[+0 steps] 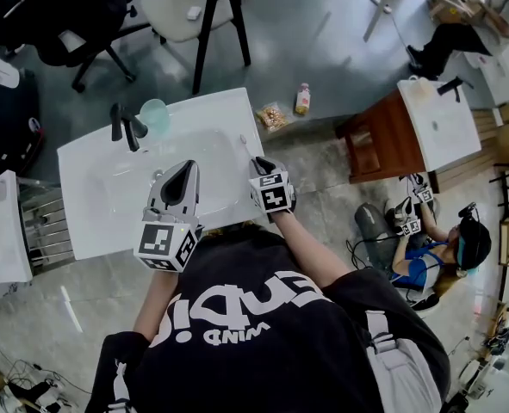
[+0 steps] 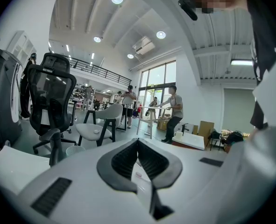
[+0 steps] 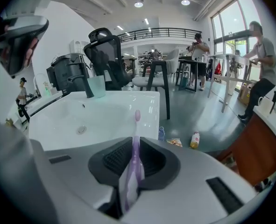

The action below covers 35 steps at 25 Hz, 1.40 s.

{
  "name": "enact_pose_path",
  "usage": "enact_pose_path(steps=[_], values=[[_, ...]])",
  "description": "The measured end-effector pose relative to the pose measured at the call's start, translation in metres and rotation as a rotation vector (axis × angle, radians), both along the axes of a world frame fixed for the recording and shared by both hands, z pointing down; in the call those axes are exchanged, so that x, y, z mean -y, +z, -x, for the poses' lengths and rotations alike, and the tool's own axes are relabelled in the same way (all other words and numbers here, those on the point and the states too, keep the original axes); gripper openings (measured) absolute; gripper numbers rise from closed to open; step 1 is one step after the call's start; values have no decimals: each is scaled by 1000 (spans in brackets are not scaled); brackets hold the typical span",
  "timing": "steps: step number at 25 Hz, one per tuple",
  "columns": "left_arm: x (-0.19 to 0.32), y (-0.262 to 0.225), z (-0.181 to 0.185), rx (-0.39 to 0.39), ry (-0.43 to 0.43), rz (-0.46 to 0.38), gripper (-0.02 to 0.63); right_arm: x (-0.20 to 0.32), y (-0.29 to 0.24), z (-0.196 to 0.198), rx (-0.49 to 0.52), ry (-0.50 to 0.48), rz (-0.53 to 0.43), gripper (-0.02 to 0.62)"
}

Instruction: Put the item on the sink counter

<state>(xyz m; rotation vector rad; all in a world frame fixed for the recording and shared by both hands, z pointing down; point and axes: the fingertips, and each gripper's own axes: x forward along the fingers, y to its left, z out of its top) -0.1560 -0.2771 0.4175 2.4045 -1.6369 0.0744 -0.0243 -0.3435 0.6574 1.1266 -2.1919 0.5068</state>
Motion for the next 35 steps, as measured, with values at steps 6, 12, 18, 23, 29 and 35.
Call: enact_pose_path(steps=[6, 12, 18, 23, 29, 35], values=[[0, 1, 0, -1, -1, -1, 20, 0, 2, 0, 4, -6, -2, 68], [1, 1, -2, -2, 2, 0, 20, -1, 1, 1, 14, -2, 2, 106], [1, 2, -2, -4, 2, 3, 20, 0, 0, -1, 22, 5, 0, 126], [0, 2, -1, -7, -1, 1, 20, 1, -7, -4, 25, 12, -24, 86], [0, 2, -4, -12, 4, 3, 20, 2, -20, -6, 29, 8, -55, 26], [-2, 3, -6, -12, 9, 8, 20, -2, -45, -4, 60, -33, -100, 18]])
